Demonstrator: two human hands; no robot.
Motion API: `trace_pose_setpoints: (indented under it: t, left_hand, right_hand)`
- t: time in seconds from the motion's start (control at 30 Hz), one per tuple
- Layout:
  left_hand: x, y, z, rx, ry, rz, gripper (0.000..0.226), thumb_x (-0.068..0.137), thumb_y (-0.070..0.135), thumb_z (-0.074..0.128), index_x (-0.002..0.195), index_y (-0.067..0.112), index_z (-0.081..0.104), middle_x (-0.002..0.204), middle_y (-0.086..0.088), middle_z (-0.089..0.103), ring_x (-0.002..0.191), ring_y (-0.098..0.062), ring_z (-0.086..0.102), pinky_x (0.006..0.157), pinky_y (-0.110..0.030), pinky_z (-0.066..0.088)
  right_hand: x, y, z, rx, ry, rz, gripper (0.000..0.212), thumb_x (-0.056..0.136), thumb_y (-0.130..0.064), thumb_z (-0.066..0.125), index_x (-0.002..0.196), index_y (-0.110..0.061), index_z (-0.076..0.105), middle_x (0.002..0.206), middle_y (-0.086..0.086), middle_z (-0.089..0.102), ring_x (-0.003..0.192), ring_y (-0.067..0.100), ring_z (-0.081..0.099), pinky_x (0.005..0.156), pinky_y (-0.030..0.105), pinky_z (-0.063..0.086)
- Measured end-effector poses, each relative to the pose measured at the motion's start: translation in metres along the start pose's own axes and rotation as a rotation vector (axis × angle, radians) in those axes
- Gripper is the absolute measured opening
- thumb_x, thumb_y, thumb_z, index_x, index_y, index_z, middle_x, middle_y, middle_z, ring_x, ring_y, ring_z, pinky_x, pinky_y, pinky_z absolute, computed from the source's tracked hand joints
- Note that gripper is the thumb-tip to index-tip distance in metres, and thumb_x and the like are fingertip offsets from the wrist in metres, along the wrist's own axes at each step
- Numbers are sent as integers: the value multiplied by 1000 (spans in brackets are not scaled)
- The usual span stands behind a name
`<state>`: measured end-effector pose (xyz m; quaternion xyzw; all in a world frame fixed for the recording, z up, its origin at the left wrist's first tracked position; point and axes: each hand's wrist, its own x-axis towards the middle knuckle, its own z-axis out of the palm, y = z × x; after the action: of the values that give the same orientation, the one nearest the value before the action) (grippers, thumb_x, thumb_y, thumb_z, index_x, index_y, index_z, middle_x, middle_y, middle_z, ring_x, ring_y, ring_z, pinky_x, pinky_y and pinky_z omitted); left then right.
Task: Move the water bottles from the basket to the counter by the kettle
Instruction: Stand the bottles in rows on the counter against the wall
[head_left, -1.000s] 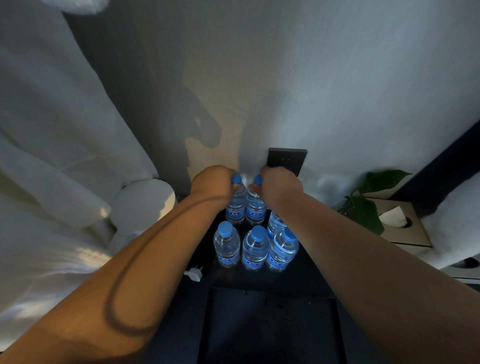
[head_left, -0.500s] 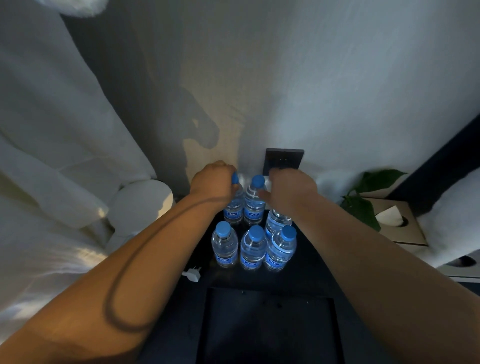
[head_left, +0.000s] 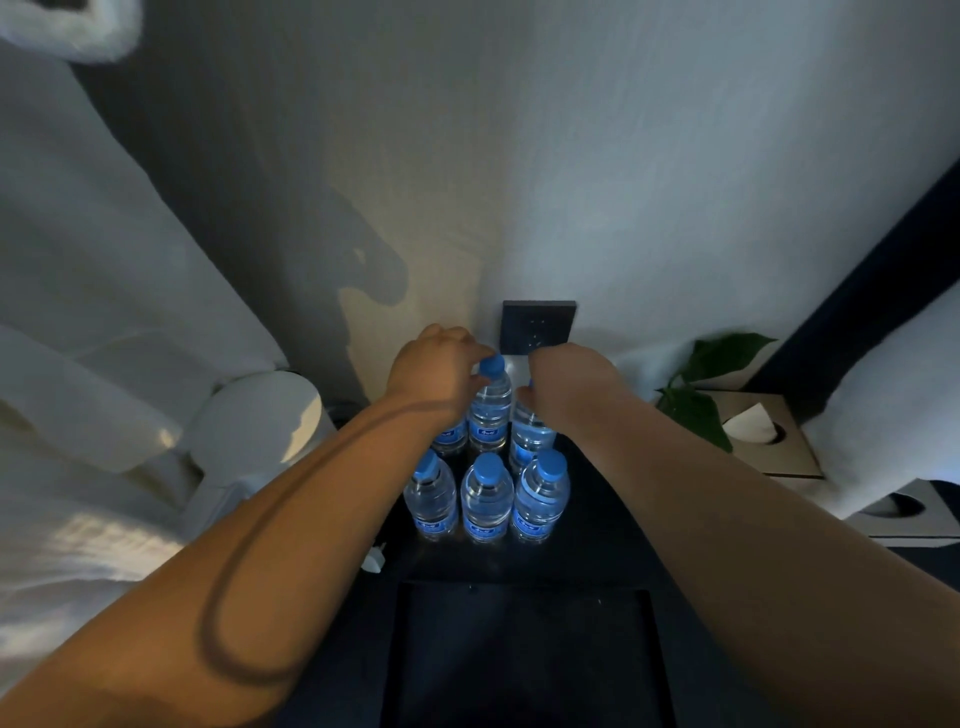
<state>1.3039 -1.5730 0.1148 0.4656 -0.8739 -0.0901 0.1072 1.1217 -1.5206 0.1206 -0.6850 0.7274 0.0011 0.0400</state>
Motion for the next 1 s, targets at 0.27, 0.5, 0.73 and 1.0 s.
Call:
trace_pose_setpoints:
  t: [0.27,0.5,0.73,1.0]
  left_hand:
    - [5,3,10,-6,-27,-70,40,101,33,61,140,34,64,129,-12,64,121,-30,56,100,-34,45]
    - [5,-2,16,34,-30,-49,37,99,30,60,135,34,67,118,-12,66,113,-32,57,86,-32,36]
    - [4,-3,15,74,-48,-41,41,98,28,58,138,35,63,113,-10,64,111,-33,57,83,-33,28]
    - [1,0,12,86,-70,-42,46,100,30,56,145,33,57,117,-10,64,116,-31,54,94,-37,35]
  right_hand:
    - [13,7,6,37,91,-28,29,98,-41,61,109,-14,61,102,9,67,96,31,65,74,35,48]
    - [18,20,10,118,37,-41,27,93,-41,68,103,-17,61,87,-1,53,82,22,56,68,31,40]
    - [22,16,8,121,6,38,30,97,-45,65,94,-17,55,88,1,53,84,22,57,71,33,44]
    - [20,18,9,96,-36,46,10,96,-19,65,102,-12,66,100,7,66,81,19,54,70,31,43]
